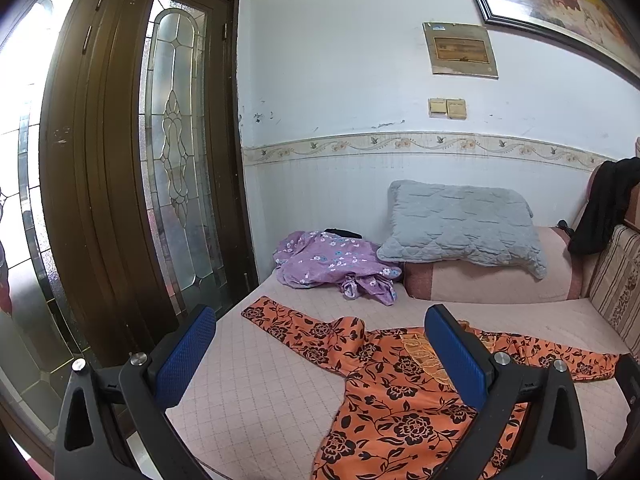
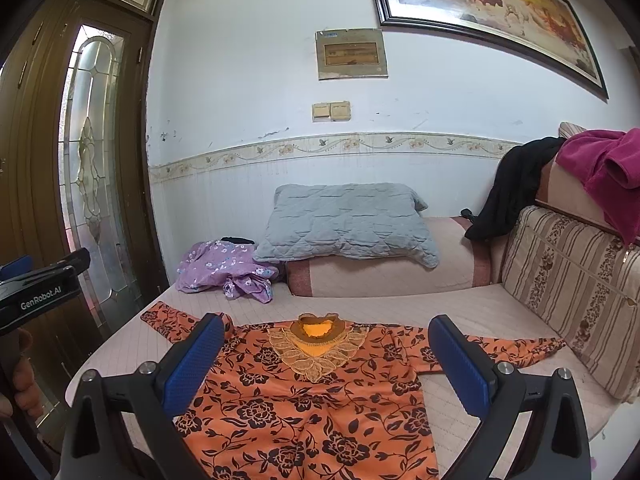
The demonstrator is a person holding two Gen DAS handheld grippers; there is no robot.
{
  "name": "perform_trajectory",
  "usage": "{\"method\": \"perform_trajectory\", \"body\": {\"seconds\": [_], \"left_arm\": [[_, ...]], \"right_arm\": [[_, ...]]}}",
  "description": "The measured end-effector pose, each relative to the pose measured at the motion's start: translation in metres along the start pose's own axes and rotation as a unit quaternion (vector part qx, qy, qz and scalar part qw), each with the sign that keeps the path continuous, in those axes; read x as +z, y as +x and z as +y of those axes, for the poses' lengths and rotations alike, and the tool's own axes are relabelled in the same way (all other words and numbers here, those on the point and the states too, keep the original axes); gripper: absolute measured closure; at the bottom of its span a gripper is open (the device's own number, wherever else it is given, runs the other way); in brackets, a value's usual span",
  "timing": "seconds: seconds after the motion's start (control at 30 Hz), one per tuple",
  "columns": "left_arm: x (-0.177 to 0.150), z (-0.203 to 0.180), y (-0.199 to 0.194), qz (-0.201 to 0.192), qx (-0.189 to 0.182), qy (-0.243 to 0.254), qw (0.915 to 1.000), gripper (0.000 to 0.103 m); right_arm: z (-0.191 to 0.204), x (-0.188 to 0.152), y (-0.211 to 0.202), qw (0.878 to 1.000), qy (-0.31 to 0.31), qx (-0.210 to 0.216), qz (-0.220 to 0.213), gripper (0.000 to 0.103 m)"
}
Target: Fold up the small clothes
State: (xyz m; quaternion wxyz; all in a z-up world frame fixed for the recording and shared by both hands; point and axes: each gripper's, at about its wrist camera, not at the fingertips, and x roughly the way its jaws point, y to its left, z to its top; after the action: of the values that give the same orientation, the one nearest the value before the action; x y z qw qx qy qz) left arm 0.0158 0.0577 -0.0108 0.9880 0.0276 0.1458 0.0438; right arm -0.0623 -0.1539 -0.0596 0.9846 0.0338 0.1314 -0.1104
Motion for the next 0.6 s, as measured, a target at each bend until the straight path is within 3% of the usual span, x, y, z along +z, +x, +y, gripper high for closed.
{"method": "perform_trajectory", "body": {"seconds": [0.6], "left_arm": [[0.000,-0.015,0.013,0.008,0.003,0.017,0.9998,0.000]], "right_arm": [[-0.010,-0.002,0.021,0.999,0.035,0.005,0.024,0.000]]}}
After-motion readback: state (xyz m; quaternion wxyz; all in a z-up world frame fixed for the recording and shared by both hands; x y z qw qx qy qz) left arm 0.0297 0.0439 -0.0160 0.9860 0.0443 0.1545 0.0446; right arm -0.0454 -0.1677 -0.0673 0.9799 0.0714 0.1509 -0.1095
